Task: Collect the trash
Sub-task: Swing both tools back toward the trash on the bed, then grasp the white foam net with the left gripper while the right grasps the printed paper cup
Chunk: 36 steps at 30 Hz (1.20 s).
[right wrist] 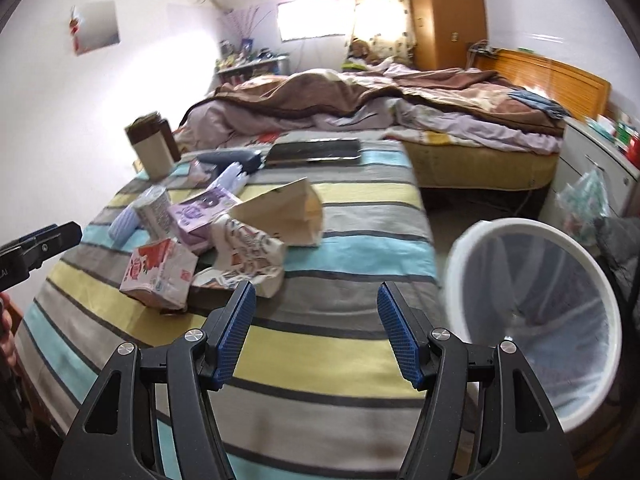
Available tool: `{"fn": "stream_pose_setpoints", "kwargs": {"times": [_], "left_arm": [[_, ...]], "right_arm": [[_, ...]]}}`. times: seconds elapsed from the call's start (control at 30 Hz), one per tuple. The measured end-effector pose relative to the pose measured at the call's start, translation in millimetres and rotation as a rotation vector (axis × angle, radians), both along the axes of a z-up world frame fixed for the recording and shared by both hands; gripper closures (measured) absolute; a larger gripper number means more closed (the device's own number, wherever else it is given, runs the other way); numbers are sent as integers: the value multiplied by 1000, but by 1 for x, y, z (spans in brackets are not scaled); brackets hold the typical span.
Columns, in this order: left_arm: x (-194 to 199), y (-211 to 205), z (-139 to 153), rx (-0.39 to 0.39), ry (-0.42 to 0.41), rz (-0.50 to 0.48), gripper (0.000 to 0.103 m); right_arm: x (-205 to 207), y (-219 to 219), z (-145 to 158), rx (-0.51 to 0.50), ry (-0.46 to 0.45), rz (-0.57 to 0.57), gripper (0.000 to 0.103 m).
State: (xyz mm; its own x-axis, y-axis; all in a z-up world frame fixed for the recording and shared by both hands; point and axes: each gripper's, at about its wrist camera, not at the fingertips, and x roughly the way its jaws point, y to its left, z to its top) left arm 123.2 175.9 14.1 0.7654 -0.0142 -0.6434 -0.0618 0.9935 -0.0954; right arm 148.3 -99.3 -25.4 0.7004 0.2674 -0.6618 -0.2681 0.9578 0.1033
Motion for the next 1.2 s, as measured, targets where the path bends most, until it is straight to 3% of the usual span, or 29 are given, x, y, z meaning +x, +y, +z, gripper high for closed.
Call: {"fn": "stream_pose_setpoints", "kwargs": {"times": [0.17, 0.3, 0.53, 0.87, 0.9, 1.03, 1.1, 1.2], "left_arm": [[7, 26, -8, -24, 12, 34, 25], [17, 45, -14, -1, 30, 67, 25], [54, 78, -25, -4, 68, 103, 25], [105, 88, -47, 27, 120, 75, 25], [110, 89, -49, 27, 127, 76, 26], [130, 92, -58, 38, 156, 83, 34], [137, 94, -64, 43, 174, 89, 43], [144, 94, -72, 35, 200, 70, 57]], "right_arm": [[14, 18, -5, -31, 17, 26, 38], [25, 27, -8, -47, 27, 38, 38], [42, 38, -10, -59, 37, 83, 38], [55, 47, -18, -16, 64, 143, 40], [56, 48, -18, -16, 71, 143, 46], [55, 49, -20, -16, 70, 137, 53], [55, 48, -19, -14, 66, 136, 62], [55, 49, -19, -17, 59, 136, 65]]}}
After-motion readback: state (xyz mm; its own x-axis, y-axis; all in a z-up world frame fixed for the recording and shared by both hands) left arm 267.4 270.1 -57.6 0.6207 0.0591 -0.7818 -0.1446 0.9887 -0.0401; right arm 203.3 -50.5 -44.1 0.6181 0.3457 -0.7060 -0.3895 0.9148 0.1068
